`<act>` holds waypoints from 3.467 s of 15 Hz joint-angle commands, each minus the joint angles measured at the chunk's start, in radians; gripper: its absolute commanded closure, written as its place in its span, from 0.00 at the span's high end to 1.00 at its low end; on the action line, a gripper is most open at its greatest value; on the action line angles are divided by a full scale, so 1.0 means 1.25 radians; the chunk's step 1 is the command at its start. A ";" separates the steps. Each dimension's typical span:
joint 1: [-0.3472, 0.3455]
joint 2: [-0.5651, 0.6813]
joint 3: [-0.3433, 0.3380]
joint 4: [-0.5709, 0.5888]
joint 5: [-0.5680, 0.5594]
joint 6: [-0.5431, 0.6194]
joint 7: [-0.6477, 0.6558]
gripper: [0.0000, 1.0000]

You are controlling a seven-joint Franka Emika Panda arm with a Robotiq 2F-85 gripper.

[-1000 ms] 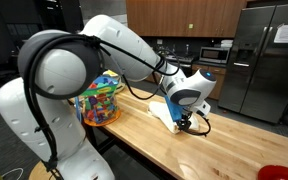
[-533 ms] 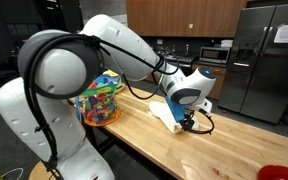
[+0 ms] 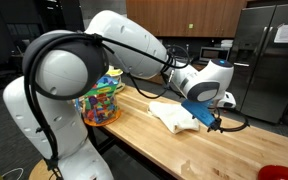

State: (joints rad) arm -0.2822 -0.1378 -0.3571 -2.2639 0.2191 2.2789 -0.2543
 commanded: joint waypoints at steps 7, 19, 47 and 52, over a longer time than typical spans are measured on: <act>-0.113 0.172 -0.089 0.116 0.034 0.053 -0.117 1.00; -0.176 0.256 -0.092 0.161 -0.189 0.134 -0.099 1.00; -0.174 0.370 -0.098 0.154 -0.372 0.235 0.098 0.42; -0.179 0.374 -0.098 0.163 -0.354 0.237 0.093 0.05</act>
State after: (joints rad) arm -0.4915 0.3279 -0.4873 -2.0747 -0.2413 2.5744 -0.1291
